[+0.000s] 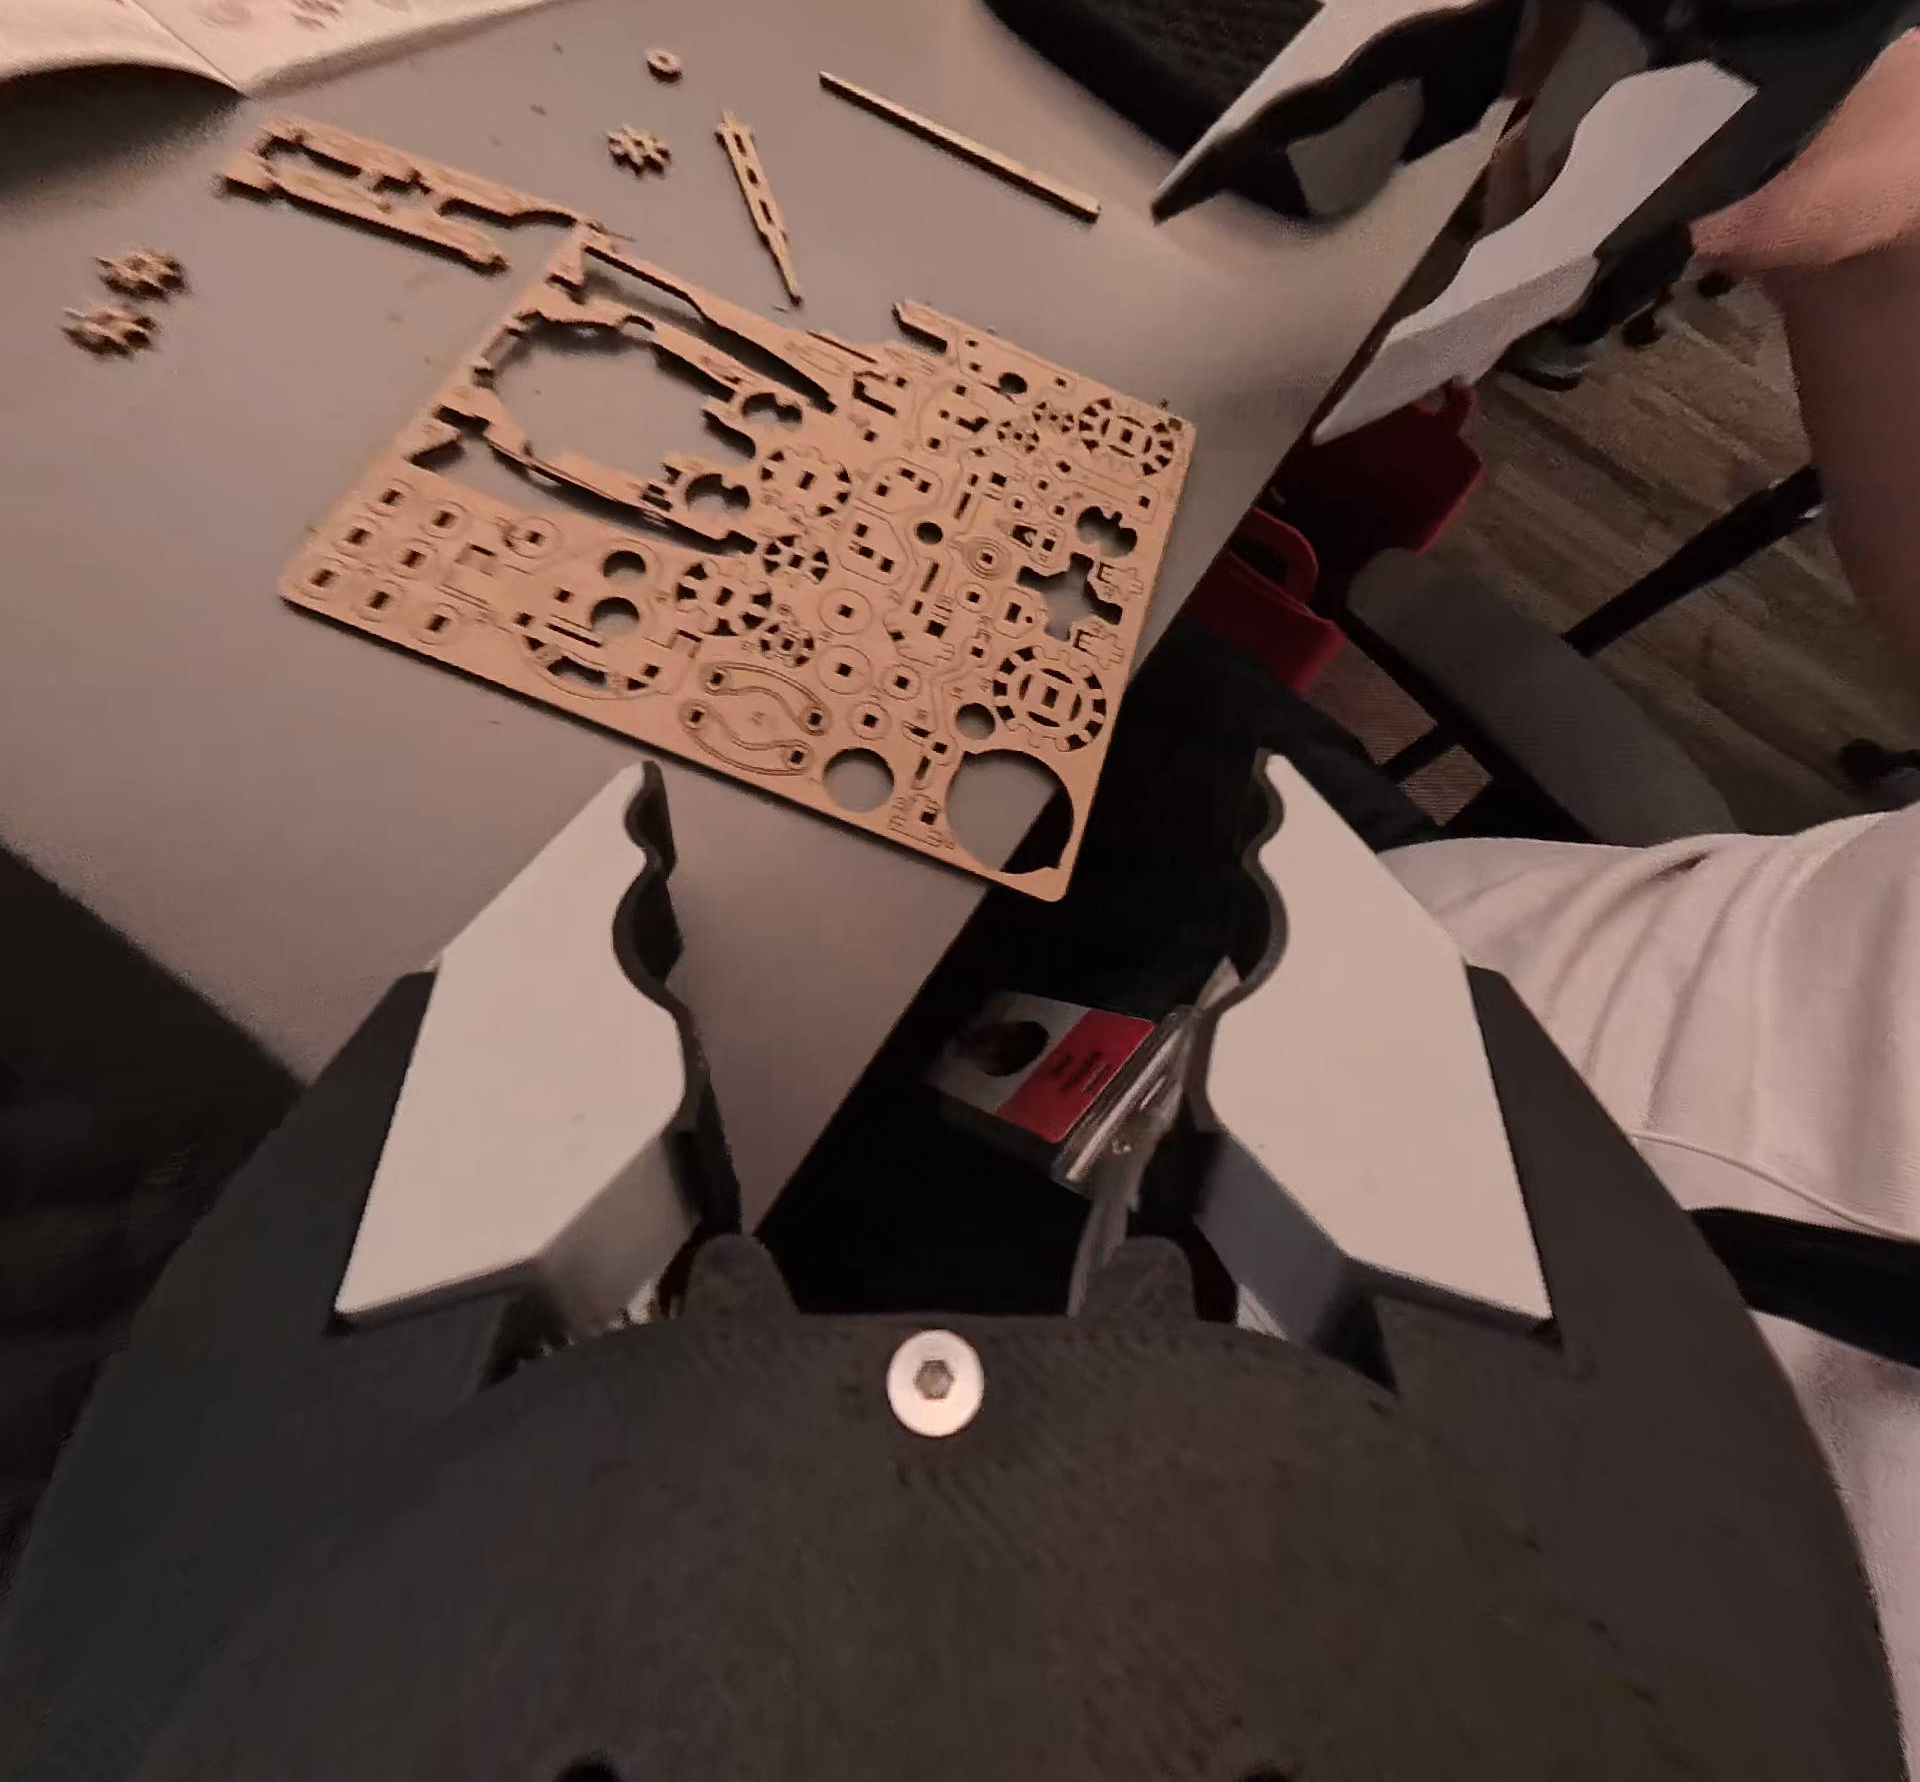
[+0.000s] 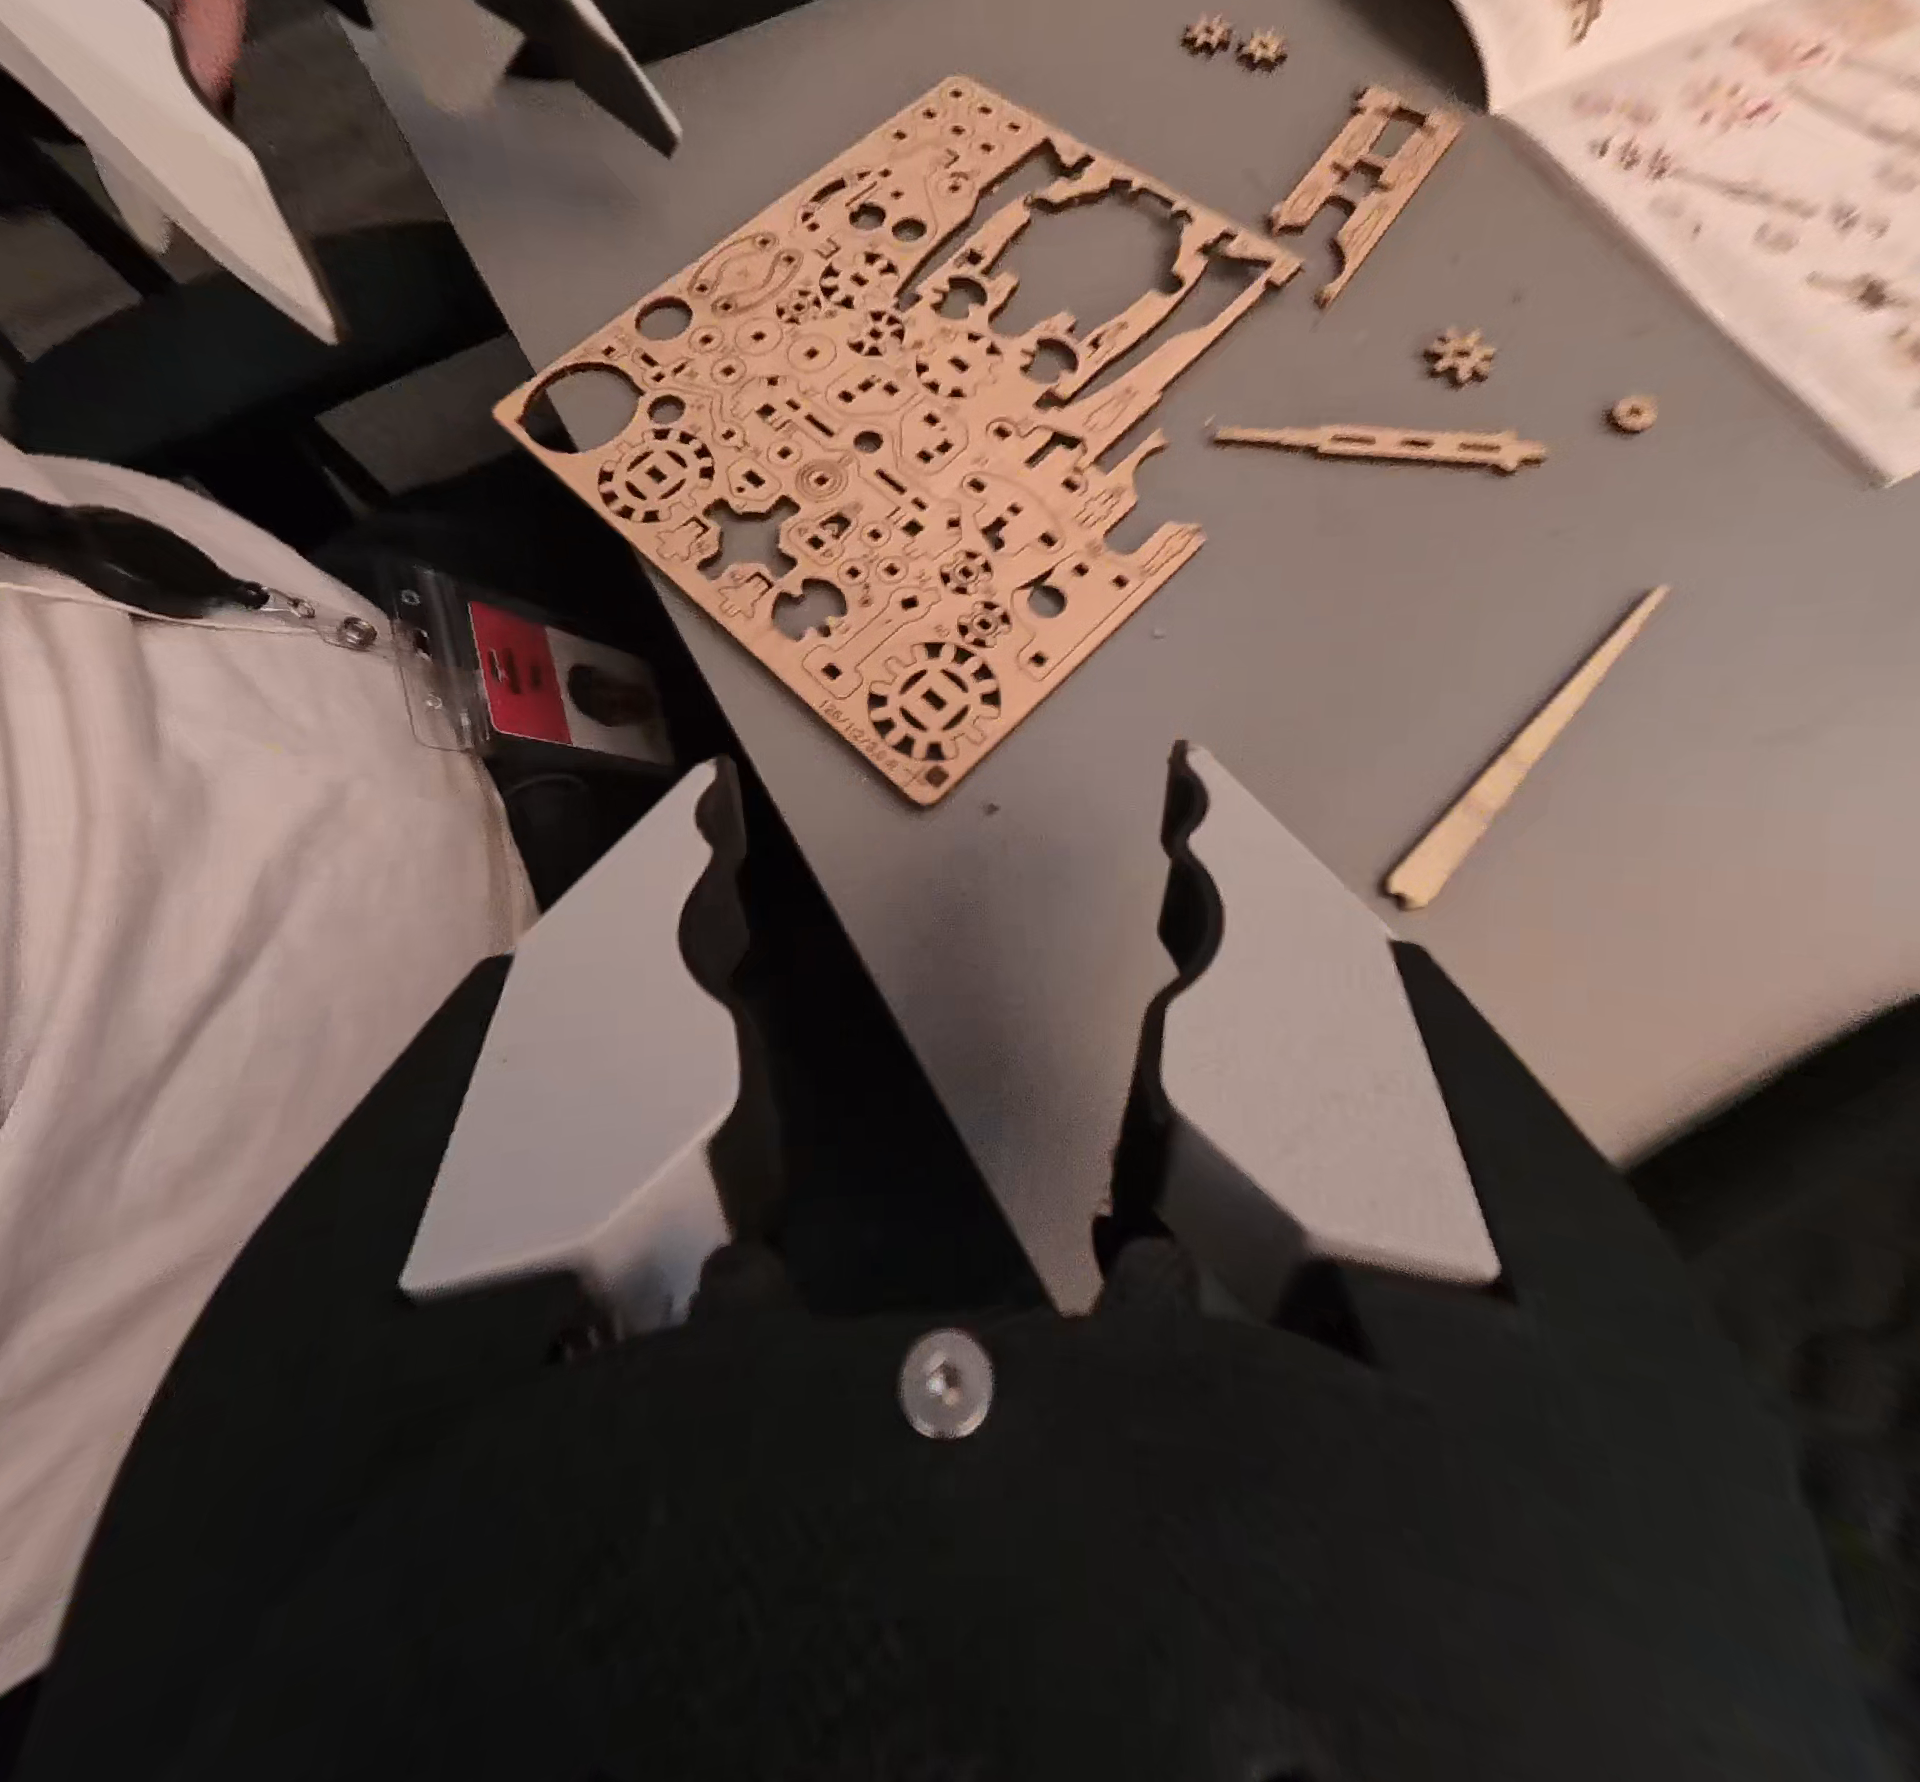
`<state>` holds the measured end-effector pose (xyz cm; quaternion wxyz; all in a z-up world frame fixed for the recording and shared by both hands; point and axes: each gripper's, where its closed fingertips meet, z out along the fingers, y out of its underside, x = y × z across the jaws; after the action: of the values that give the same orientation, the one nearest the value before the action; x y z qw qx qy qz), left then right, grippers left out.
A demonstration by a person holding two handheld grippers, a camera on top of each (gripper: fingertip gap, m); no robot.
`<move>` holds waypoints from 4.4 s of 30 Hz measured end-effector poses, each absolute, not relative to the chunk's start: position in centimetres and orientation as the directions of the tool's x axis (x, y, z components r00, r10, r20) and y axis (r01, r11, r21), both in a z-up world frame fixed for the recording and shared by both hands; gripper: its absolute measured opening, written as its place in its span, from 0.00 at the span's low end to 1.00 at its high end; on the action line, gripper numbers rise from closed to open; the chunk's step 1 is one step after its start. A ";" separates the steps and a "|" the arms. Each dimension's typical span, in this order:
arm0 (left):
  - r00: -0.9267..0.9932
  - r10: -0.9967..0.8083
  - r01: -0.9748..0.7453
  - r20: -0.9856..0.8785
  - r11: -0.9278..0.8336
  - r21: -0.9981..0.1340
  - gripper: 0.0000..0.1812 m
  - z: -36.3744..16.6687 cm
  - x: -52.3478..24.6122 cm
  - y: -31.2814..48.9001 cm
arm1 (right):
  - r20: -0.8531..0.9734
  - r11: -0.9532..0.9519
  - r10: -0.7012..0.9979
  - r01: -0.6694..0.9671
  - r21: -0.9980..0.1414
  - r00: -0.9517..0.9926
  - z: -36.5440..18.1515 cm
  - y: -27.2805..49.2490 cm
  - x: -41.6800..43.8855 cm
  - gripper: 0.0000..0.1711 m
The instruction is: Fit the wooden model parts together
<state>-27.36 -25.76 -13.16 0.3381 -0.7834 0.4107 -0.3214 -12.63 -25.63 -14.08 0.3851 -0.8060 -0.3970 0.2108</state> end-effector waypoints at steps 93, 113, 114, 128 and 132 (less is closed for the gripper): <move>0.601 -0.763 -0.377 0.239 -0.535 -0.756 0.62 -15.1 -30.2 -20.7 | -0.083 -0.419 0.784 0.426 -0.802 0.615 -16.1 -23.5 -20.9 0.44; 0.667 -0.729 -0.185 0.151 -0.359 -0.915 0.36 -8.8 -34.1 -19.2 | 0.405 0.346 0.515 0.249 -0.905 0.756 11.9 -13.2 -16.9 0.00; 0.672 -0.725 -0.183 0.154 -0.364 -0.913 0.36 -9.0 -34.4 -19.0 | 0.417 0.351 0.508 0.260 -0.899 0.754 10.1 -13.9 -16.7 0.00; 0.677 -0.726 -0.192 0.119 -0.330 -0.924 0.21 -9.3 -34.3 -18.2 | 0.372 0.110 0.525 0.372 -0.922 0.766 -7.6 -15.8 -14.9 0.00; 0.679 -0.722 -0.174 0.131 -0.332 -0.927 0.20 -9.2 -34.3 -18.1 | -0.048 -0.178 0.722 0.119 -0.977 0.690 -6.4 -13.8 -20.1 0.12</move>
<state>-34.27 -18.06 -9.19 0.4991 -0.7684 0.2914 -0.2748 -20.09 -13.82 -6.40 0.5709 -0.7205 -0.2918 0.2643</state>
